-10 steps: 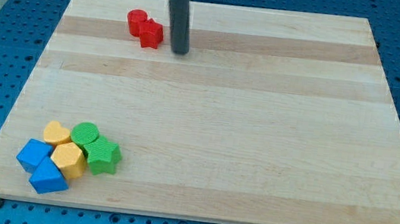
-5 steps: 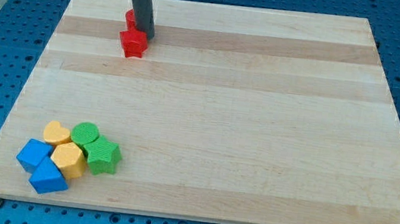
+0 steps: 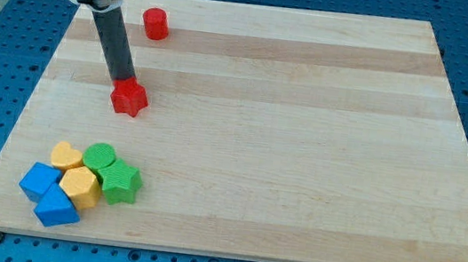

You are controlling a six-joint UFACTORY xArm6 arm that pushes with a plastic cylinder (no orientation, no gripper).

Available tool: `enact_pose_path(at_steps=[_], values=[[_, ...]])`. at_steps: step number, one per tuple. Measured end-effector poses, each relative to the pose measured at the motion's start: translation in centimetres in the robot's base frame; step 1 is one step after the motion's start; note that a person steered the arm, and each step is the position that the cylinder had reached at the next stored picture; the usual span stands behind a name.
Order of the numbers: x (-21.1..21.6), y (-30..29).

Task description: Place the red star towards the top left side of the green circle

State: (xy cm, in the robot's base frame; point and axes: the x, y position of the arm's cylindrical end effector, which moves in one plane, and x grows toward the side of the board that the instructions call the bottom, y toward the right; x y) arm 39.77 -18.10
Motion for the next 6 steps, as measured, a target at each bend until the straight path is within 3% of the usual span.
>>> enact_pose_path(at_steps=[2, 4, 6], values=[[0.5, 2.6], [5.5, 3.1], [7.6, 2.3]])
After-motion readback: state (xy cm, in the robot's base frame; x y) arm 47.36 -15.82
